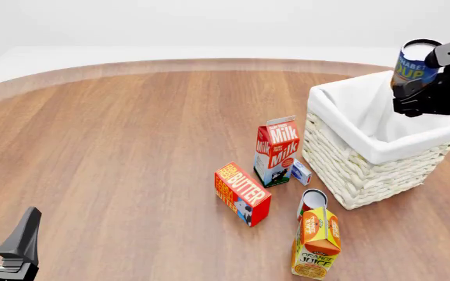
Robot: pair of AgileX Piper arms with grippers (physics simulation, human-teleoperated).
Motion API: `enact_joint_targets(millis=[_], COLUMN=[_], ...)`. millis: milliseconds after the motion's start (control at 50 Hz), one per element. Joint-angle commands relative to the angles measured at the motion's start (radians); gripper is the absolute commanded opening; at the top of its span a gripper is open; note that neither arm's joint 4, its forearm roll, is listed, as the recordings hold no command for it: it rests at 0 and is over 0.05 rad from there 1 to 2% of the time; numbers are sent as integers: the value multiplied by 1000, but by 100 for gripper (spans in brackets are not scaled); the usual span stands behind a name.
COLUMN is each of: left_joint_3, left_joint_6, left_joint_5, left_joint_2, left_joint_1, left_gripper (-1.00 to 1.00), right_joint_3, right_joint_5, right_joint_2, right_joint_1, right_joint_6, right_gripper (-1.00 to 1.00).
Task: Pick up the alphabet soup, and put it in the basket.
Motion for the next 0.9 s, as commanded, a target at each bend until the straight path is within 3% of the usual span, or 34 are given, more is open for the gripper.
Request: enact_joint_targets(millis=[20, 900], left_joint_3=[0, 0], left_joint_6=[0, 0], left_joint_5=[0, 0], left_joint_2=[0, 0], left_joint_1=[0, 0], left_gripper=[100, 100], right_joint_3=[-21, -115], right_joint_5=[8, 46], right_joint_2=[40, 228], right_joint_1=[-4, -28], right_joint_6=[1, -52], right_gripper=[-100, -100])
